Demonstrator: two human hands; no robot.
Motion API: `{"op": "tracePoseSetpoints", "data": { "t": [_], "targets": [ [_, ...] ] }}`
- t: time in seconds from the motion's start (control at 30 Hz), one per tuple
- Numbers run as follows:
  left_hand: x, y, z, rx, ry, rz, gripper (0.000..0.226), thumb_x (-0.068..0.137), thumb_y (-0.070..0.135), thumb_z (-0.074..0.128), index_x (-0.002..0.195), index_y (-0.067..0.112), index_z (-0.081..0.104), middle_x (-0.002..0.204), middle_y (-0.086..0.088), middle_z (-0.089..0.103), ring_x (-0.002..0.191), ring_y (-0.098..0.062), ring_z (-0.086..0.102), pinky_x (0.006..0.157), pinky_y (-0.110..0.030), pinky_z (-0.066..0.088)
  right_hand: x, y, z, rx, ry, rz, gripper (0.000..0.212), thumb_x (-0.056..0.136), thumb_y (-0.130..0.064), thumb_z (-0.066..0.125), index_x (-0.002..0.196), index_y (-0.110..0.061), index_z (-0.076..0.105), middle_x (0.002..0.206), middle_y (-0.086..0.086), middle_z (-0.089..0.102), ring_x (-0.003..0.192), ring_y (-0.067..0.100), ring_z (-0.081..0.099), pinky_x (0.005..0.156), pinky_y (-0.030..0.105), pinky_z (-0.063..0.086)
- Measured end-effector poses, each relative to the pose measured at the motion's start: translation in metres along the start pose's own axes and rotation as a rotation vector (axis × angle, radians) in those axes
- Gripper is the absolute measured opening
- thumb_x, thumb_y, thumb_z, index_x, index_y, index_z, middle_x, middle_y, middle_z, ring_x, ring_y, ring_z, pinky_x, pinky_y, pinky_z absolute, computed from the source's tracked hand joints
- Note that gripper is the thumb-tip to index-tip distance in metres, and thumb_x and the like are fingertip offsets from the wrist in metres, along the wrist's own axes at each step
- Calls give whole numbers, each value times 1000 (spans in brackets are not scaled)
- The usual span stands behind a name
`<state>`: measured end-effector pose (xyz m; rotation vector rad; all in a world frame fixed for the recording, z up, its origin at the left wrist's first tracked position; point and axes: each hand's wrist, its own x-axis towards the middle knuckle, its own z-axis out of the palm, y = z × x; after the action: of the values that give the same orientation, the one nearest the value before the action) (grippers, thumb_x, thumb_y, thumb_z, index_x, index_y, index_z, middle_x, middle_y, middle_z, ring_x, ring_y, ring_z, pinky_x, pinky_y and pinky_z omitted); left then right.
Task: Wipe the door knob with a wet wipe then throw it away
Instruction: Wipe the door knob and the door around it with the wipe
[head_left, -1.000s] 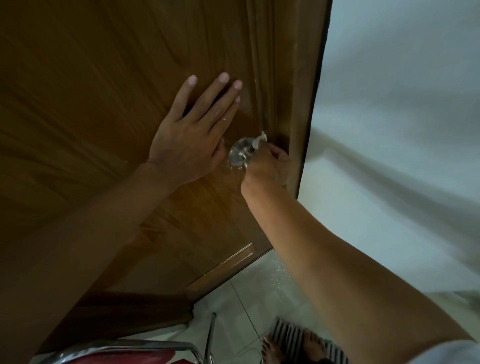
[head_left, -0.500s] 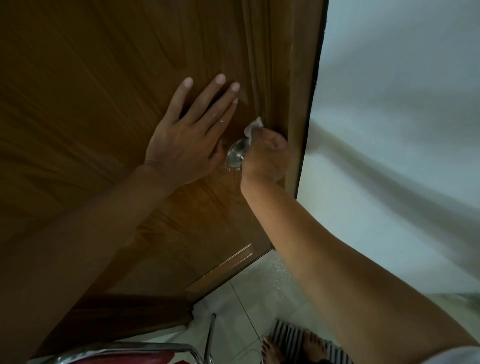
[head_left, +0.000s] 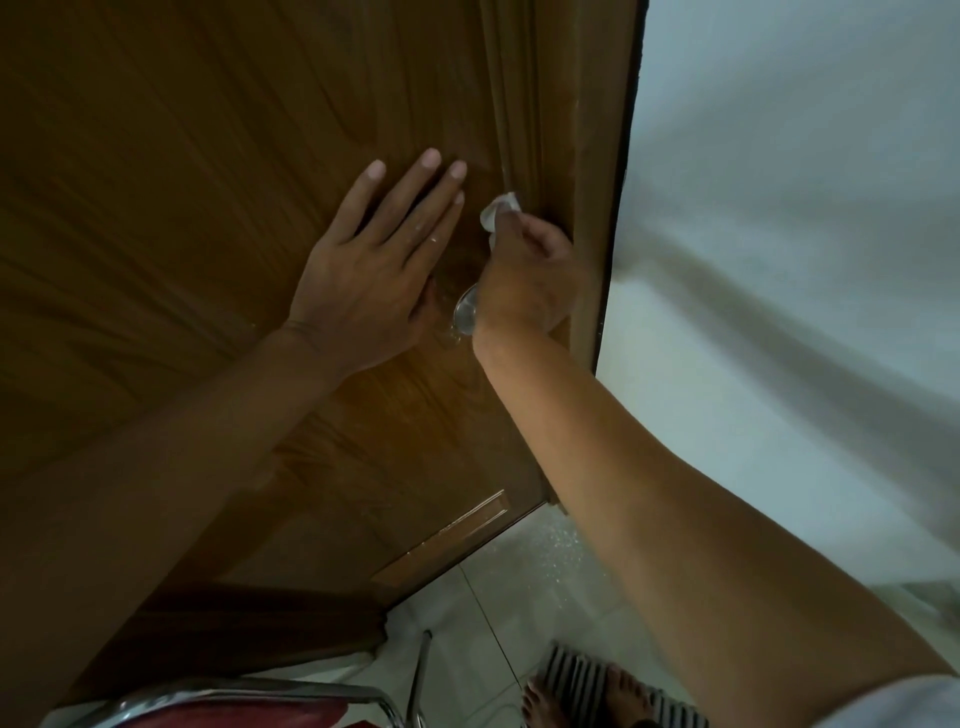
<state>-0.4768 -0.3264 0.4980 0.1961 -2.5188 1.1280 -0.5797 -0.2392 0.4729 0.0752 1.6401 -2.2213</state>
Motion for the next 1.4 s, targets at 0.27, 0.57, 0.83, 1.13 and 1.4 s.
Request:
{"op": "tracePoseSetpoints", "data": {
  "t": [0.27,0.57,0.83,1.13,1.4],
  "targets": [
    [-15,1,0,57,-34,-21,65,103,31,38,160,3,24,170,-13,14,157,-32,13,125,-49,-8,5,26,-21,-93,-24,34,5,92,-23,71,94,-23,76,80,-19,69,81,3,69,73,20,60],
    [-26,11,1,74,-88,-56,63,106,31,34,161,4,20,170,-12,10,157,-32,8,124,-50,-12,5,40,-23,-315,-231,-359,8,92,-22,70,99,-19,67,101,-3,68,88,4,63,68,1,47],
    [-30,17,0,51,-93,-76,65,103,29,40,161,4,23,170,-12,13,157,-30,11,125,-50,-7,8,24,-21,-208,-172,-334,9,93,-19,69,101,-17,71,97,-8,72,87,1,66,71,5,52],
    [-10,0,-7,72,-55,-66,68,101,31,43,160,4,23,170,-13,15,157,-31,12,124,-50,-11,-2,-9,4,31,-54,-180,10,94,-21,68,101,-17,74,89,-15,70,79,-4,66,64,4,51],
    [-8,1,-4,82,-28,-61,68,102,35,44,160,5,26,169,-13,19,156,-31,15,124,-49,-12,-3,-28,8,125,-78,-113,8,93,-22,69,98,-19,75,90,-12,73,79,-1,68,64,8,53]
  ]
}}
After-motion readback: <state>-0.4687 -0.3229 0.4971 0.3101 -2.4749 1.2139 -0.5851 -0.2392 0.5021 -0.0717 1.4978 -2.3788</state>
